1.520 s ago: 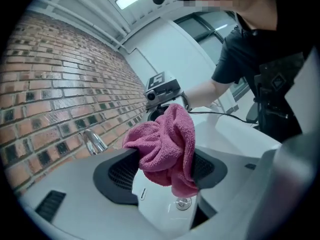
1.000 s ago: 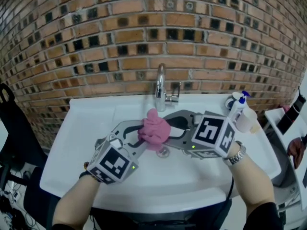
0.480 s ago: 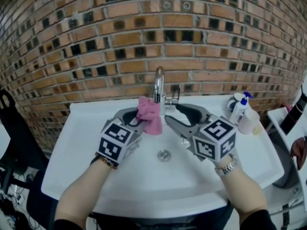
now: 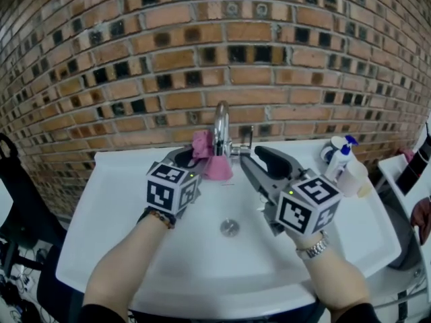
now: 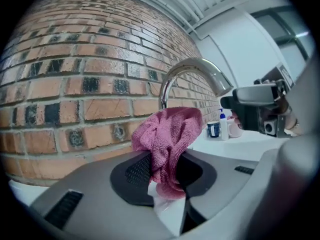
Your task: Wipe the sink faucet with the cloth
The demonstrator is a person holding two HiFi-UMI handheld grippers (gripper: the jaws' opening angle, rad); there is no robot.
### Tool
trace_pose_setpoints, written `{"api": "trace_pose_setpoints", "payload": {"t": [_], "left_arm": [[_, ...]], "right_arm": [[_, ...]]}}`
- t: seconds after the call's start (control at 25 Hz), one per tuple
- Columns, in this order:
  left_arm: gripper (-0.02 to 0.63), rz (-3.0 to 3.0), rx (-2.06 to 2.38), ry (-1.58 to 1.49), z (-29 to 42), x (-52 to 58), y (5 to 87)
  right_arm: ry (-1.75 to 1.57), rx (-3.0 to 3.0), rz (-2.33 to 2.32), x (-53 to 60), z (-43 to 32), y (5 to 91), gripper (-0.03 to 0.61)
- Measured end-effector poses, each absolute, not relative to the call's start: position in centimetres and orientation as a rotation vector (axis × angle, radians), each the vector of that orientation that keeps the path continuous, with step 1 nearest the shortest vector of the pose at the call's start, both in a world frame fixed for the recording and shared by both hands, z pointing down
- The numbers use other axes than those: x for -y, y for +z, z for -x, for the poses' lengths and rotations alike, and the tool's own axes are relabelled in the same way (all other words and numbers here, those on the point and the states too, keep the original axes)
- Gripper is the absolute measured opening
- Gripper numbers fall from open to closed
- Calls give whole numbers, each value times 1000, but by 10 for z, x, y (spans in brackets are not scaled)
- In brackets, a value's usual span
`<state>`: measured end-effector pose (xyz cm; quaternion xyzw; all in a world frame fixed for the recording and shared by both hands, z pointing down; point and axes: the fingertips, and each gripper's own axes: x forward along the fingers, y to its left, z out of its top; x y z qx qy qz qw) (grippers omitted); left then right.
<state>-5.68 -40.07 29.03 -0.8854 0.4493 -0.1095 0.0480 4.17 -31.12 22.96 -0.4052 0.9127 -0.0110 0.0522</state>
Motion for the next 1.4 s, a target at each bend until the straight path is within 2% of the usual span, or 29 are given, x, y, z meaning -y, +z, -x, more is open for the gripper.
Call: {"api": "trace_pose_setpoints", "payload": {"t": [0.28,0.52,0.76,1.4], "left_arm": [[112,2625,-1328,-110,71,376,248],[112,2583,-1077,91,68,319,213],[114,2577,-964,63,49,313,199],[106,2548,-1071,53,37,359,161]], "right_arm": [[-34,-2776,1226,313,-42,230,176],[-24,-2777,1228,311,-41,230,176],[-17,-2773,1223,308,-40,229,176],[-24,-2787,1200,311,-38,229,176]]}}
